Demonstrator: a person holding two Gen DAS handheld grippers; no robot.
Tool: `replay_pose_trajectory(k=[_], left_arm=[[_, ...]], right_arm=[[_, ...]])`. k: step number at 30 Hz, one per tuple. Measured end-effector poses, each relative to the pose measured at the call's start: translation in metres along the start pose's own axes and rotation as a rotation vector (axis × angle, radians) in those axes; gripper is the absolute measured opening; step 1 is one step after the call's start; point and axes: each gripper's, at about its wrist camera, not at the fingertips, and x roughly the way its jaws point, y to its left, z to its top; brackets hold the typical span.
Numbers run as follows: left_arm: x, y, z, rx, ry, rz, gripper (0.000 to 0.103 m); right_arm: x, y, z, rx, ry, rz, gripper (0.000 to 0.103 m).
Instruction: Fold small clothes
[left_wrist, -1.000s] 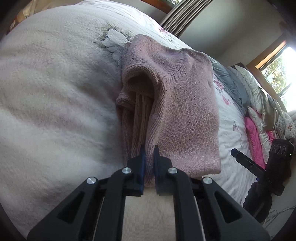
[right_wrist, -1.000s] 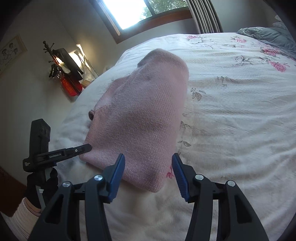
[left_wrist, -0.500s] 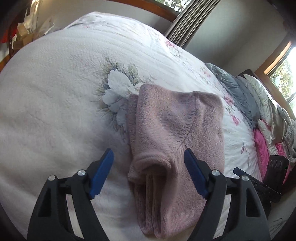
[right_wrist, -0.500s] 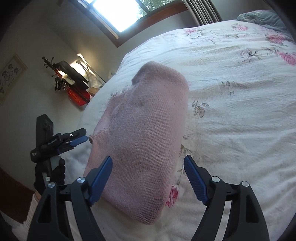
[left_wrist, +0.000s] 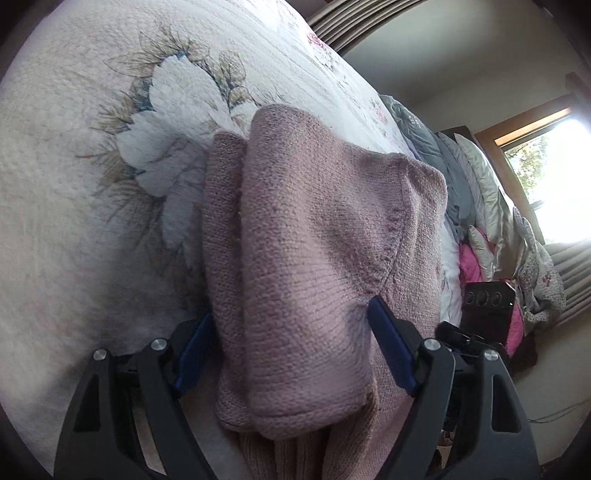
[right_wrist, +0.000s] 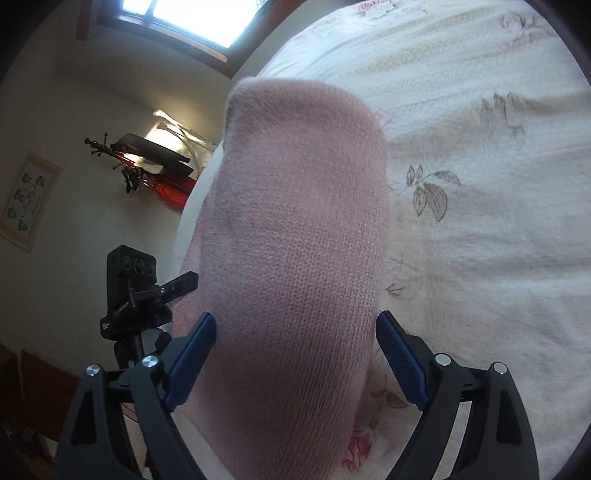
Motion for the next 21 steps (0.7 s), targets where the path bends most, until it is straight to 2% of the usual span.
replay_pose_trajectory(k=[1, 3, 6, 8, 11, 16, 21], left_arm=[[0.003, -0.002, -0.001, 0.007, 0.007, -0.020, 0.072], [0.007, -0.004, -0.006, 0.013, 0.016, -0.033, 0.056], [0.005, 0.000, -0.011, -0.005, -0.005, -0.074, 0.043], [0.002, 0.006, -0.015, -0.039, -0.017, -0.121, 0.040], [-0.002, -0.002, -0.023, -0.044, -0.044, -0.160, 0.038], [-0.012, -0.038, -0.042, -0.027, -0.073, -0.240, 0.037], [-0.003, -0.086, -0.067, 0.011, -0.057, -0.305, 0.037]], right_arm=[[0.006, -0.004, 0.000, 0.021, 0.002, 0.026, 0.093], [0.013, -0.009, 0.001, 0.047, -0.001, 0.063, 0.094], [0.013, -0.011, -0.003, 0.049, -0.028, 0.100, 0.086], [0.005, -0.013, -0.003, 0.059, -0.033, 0.136, 0.070], [-0.013, -0.010, -0.004, 0.066, -0.044, 0.178, 0.057], [-0.056, 0.006, -0.013, 0.023, -0.061, 0.196, 0.055], [-0.120, 0.010, -0.032, -0.022, -0.103, 0.173, 0.055]])
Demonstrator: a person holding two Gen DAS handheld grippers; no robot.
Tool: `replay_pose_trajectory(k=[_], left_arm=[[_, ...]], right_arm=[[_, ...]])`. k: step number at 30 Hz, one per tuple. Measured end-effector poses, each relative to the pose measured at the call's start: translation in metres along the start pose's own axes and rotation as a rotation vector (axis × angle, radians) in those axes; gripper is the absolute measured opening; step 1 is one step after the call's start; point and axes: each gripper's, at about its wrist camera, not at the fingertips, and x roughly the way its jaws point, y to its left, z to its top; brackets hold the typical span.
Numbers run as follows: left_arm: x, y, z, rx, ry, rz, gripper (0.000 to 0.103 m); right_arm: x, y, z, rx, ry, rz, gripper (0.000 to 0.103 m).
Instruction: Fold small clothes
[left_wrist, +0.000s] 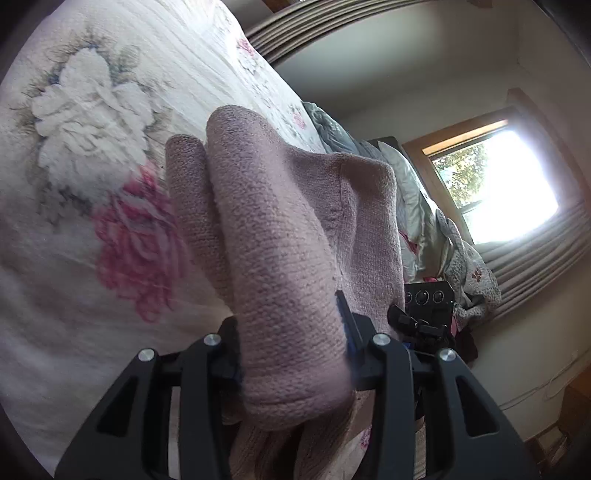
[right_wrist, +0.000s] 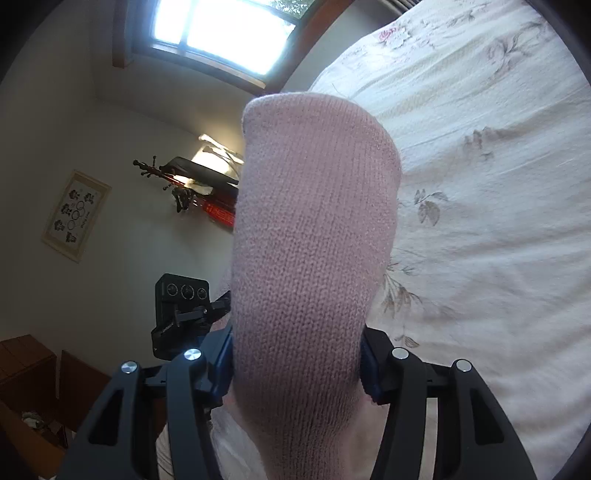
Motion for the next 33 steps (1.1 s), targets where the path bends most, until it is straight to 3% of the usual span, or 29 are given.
replay_pose_trajectory(k=[7, 12, 17, 19, 21, 25, 28, 31, 33], left_arm=[[0.060, -0.050, -0.041, 0.032, 0.040, -0.049, 0.038], [0.101, -0.047, -0.072, 0.032, 0.100, 0.006, 0.038], [0.131, -0.018, -0.094, -0.008, 0.137, 0.095, 0.038], [0.134, -0.007, -0.102, -0.007, 0.125, 0.094, 0.038], [0.134, -0.009, -0.106, 0.034, 0.108, 0.110, 0.039], [0.132, -0.013, -0.107, 0.060, 0.097, 0.161, 0.043], [0.120, -0.020, -0.105, 0.064, 0.079, 0.208, 0.046], [0.099, -0.034, -0.109, 0.090, 0.051, 0.307, 0.061], [0.082, -0.044, -0.115, 0.114, 0.032, 0.377, 0.067]], right_arm=[[-0.081, -0.005, -0.018, -0.010, -0.029, -0.081, 0.056], [-0.108, -0.048, -0.036, 0.049, -0.010, -0.153, 0.056], [-0.092, -0.100, -0.056, 0.135, 0.025, -0.217, 0.057], [-0.085, -0.113, -0.063, 0.135, 0.021, -0.226, 0.059], [-0.085, -0.121, -0.067, 0.151, 0.003, -0.196, 0.059], [-0.087, -0.119, -0.070, 0.130, 0.008, -0.233, 0.064], [-0.088, -0.096, -0.068, 0.058, 0.005, -0.354, 0.073], [-0.098, -0.063, -0.074, -0.025, -0.011, -0.523, 0.086], [-0.104, -0.041, -0.084, -0.068, -0.042, -0.587, 0.089]])
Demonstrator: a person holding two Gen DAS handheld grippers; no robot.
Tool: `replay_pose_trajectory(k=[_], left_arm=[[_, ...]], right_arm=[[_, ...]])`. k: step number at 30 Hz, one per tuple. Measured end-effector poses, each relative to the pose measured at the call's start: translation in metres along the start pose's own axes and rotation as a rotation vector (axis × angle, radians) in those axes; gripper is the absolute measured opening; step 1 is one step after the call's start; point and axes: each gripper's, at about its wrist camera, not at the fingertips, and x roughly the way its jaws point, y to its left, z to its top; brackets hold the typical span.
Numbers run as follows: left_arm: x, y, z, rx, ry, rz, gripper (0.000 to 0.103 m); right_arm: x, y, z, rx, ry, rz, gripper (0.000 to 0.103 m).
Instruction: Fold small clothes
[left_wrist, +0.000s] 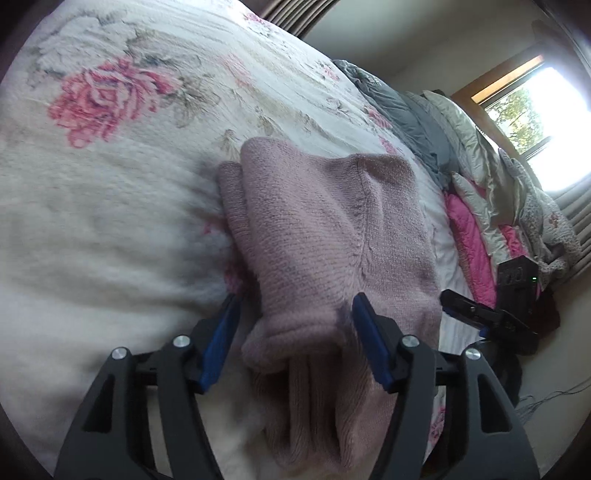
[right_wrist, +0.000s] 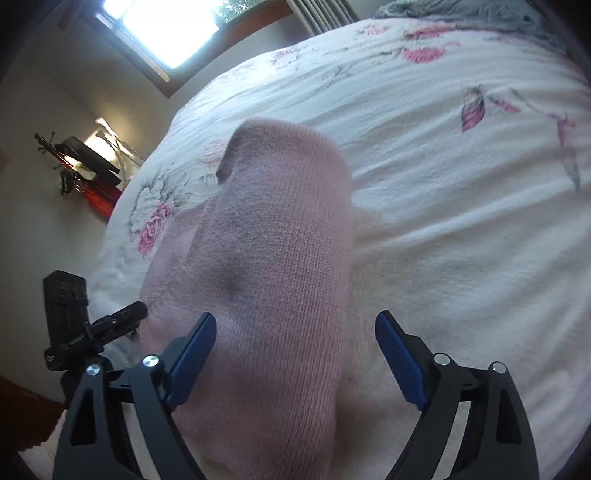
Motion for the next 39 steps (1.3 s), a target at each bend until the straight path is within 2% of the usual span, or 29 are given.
replay_pose_trajectory(k=[2, 3, 6, 8, 12, 14, 18, 25, 30, 39], left_arm=[[-0.017, -0.006, -0.009, 0.018, -0.001, 0.073, 0.069], [-0.025, -0.009, -0.014, 0.030, -0.001, 0.115, 0.074], [-0.050, -0.019, -0.036, 0.066, -0.020, 0.234, 0.078], [-0.068, -0.027, -0.053, 0.090, -0.044, 0.280, 0.081], [-0.092, -0.045, -0.085, 0.120, -0.063, 0.379, 0.086], [-0.100, -0.053, -0.099, 0.127, -0.073, 0.398, 0.088], [-0.112, -0.071, -0.121, 0.149, -0.084, 0.479, 0.088], [-0.129, -0.098, -0.145, 0.182, -0.121, 0.567, 0.090], [-0.141, -0.110, -0.158, 0.180, -0.143, 0.585, 0.090], [-0.147, -0.127, -0.171, 0.216, -0.166, 0.593, 0.090]], right_arm=[[-0.016, 0.014, -0.012, -0.021, -0.020, -0.052, 0.098], [-0.022, 0.023, -0.019, -0.031, -0.026, -0.098, 0.100], [-0.036, 0.043, -0.047, -0.078, -0.034, -0.259, 0.099], [-0.043, 0.050, -0.066, -0.091, -0.026, -0.317, 0.099], [-0.058, 0.066, -0.099, -0.080, -0.027, -0.315, 0.099], [-0.064, 0.076, -0.113, -0.091, -0.032, -0.329, 0.099], [-0.079, 0.097, -0.135, -0.139, -0.046, -0.423, 0.099], [-0.108, 0.114, -0.153, -0.142, -0.102, -0.456, 0.099], [-0.127, 0.118, -0.158, -0.120, -0.145, -0.457, 0.099], [-0.140, 0.124, -0.167, -0.123, -0.168, -0.477, 0.099]])
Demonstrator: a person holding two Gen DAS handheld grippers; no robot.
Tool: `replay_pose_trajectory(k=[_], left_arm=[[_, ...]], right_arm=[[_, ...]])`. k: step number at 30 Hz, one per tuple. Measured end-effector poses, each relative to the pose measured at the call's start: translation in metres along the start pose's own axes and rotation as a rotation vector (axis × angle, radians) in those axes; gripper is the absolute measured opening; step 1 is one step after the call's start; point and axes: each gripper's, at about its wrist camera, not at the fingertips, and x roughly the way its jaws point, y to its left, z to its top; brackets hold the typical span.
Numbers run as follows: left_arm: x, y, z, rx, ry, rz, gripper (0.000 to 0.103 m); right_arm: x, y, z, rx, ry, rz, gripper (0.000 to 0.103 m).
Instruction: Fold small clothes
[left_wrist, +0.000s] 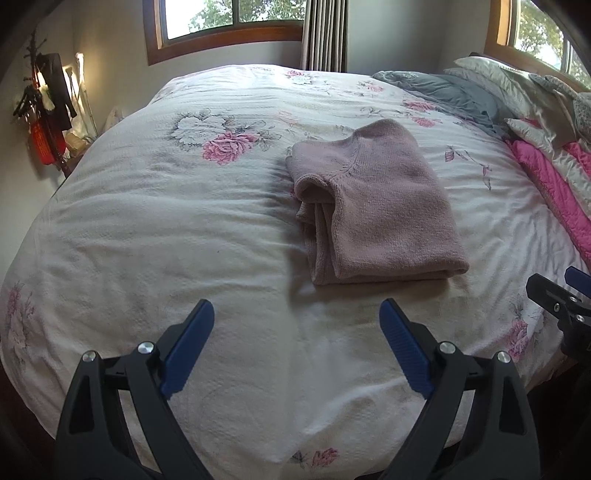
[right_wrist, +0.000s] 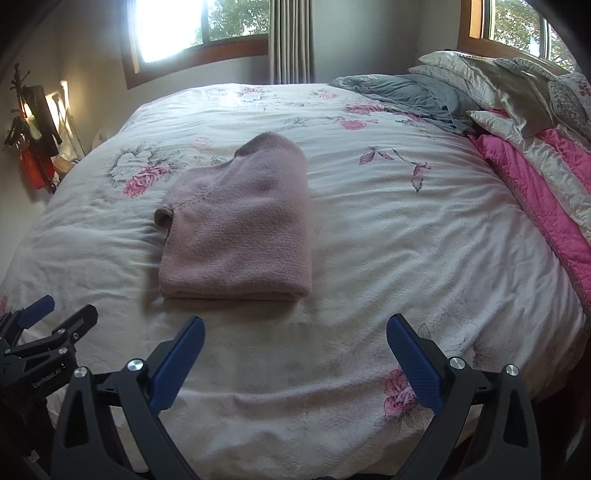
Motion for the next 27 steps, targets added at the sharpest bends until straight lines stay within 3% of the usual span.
replay_pose_trajectory(k=[6, 14, 27], left_arm=[[-0.003, -0.005, -0.001, 0.013, -0.018, 0.024, 0.090], [0.010, -0.008, -0.006, 0.018, 0.026, 0.030, 0.090], [0.022, -0.010, -0.008, 0.015, 0.048, 0.035, 0.090]], right_arm=[[0.001, -0.001, -0.001, 0.007, 0.010, -0.029, 0.099], [0.018, -0.001, -0.007, -0.004, 0.053, -0.068, 0.099], [0.028, -0.010, -0.004, 0.014, 0.067, -0.045, 0.099]])
